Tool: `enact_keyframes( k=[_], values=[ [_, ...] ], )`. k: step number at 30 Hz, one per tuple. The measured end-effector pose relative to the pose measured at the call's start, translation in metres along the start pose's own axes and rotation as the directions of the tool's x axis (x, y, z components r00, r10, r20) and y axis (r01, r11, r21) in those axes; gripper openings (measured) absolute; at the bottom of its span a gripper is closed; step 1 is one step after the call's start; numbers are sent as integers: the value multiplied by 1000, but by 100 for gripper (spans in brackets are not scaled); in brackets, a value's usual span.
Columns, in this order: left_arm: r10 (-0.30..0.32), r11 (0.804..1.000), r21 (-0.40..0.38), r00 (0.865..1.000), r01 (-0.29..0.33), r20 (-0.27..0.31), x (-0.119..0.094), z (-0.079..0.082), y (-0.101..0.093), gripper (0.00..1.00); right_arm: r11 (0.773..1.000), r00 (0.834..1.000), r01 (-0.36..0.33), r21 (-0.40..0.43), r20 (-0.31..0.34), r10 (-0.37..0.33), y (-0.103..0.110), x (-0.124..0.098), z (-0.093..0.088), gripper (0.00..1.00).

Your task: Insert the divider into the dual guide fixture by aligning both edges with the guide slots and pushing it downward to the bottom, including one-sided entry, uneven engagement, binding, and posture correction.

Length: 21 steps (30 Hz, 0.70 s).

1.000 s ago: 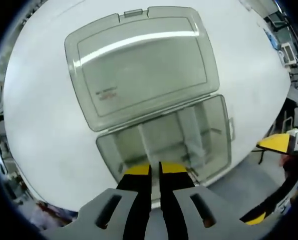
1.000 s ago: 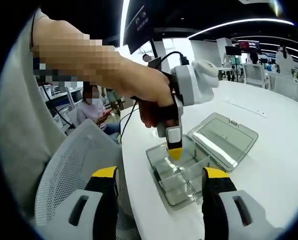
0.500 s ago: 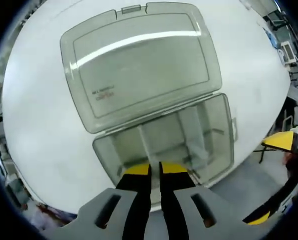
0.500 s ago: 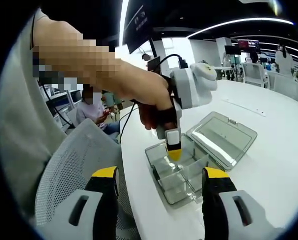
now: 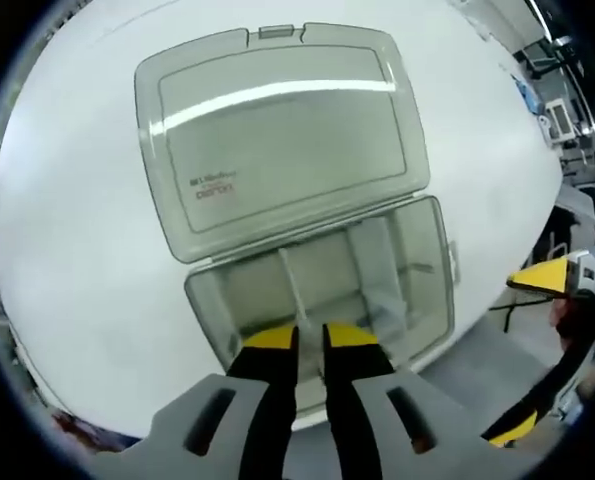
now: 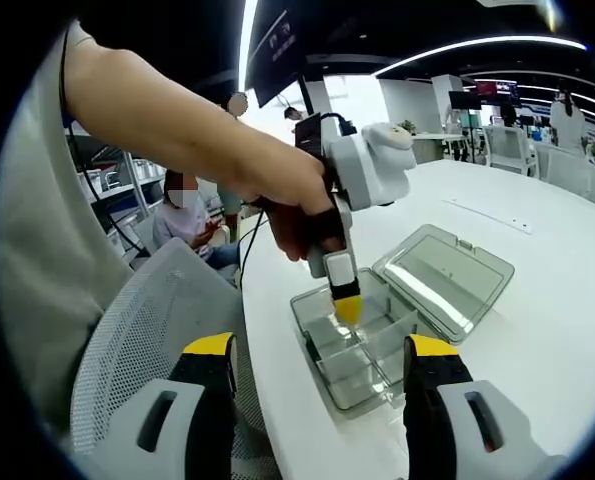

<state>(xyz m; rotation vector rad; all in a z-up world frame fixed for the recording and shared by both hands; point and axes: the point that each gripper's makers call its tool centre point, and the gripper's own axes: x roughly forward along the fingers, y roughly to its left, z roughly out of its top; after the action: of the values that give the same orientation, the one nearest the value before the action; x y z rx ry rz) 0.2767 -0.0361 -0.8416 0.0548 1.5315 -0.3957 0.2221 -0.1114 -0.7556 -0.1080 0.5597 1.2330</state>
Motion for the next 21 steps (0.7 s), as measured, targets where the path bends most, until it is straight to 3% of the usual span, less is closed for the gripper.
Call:
enact_keyframes(
  k=[13,21],
  values=[
    [-95,993,-66,995,98,43,-20,-11,-6,6,1000,1000,-3,-14,-3,3,2,0,5,66],
    [-93,993,-72,995,96,40,-20,-13,-8,0,1000,1000,-4,-22,-7,4,5,-1,6,66]
  ],
)
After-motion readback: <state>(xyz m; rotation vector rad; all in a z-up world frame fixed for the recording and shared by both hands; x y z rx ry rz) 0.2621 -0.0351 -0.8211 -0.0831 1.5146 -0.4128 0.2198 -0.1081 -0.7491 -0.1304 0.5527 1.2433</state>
